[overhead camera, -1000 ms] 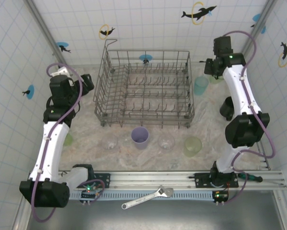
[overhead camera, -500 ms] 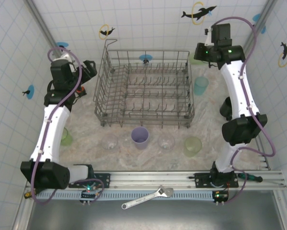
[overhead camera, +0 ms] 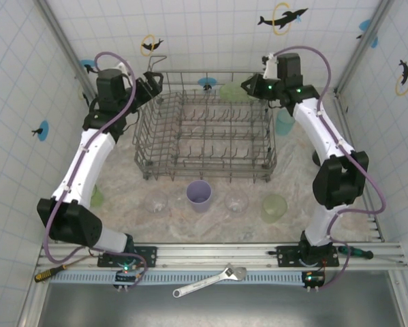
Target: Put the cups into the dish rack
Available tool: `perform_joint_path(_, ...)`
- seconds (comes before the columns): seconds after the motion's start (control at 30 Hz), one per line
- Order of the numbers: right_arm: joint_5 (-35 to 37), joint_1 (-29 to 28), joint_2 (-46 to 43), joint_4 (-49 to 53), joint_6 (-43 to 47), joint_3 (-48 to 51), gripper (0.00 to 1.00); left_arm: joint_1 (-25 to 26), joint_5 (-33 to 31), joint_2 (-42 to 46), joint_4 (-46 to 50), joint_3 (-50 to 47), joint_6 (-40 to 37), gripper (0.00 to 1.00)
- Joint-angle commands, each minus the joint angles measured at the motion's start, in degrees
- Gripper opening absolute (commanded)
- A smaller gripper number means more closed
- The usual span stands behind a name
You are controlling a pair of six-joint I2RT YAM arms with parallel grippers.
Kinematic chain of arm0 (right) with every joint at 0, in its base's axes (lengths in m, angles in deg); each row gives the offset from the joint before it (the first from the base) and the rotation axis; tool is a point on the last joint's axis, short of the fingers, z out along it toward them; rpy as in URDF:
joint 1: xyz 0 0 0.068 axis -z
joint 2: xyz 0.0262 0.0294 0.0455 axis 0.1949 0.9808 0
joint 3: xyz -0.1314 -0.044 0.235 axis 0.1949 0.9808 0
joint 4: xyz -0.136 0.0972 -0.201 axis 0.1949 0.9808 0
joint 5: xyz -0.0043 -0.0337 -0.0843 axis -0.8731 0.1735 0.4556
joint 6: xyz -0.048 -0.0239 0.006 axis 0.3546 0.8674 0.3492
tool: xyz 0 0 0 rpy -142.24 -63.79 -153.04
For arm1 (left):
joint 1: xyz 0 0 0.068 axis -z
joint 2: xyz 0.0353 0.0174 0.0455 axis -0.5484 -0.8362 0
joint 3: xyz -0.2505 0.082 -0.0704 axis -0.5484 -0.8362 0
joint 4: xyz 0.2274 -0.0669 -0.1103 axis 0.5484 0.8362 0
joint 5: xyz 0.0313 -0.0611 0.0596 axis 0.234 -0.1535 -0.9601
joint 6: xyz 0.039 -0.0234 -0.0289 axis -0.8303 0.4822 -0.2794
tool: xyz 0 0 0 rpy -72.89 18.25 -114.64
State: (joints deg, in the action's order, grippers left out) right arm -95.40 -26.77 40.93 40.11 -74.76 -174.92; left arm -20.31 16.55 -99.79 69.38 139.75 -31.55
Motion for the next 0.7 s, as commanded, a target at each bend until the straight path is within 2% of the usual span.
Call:
perform_joint_path(0.0, -9.2, -0.1, -6.0, -25.2, -10.6, 8.9, 0.0, 2.2, 4.0, -2.6, -6.0, 1.4, 4.8, 0.98)
perform_joint_path(0.1, -11.0, -0.2, -7.4, -38.0, -16.9, 16.6, 0.0, 3.1, 4.2, -3.8, -7.7, 1.1, 6.5, 0.98)
perform_joint_path(0.27, -11.9, -0.2, -7.9, -53.4, -24.6, 24.8, 0.0, 3.8, 6.1, -5.0, -12.5, -0.9, 10.3, 0.98)
perform_joint_path(0.67, -11.1, -0.9, -5.6, -84.5, -40.9, 34.2, 0.0, 5.2, 10.5, -11.2, -17.4, -0.8, 18.1, 0.98)
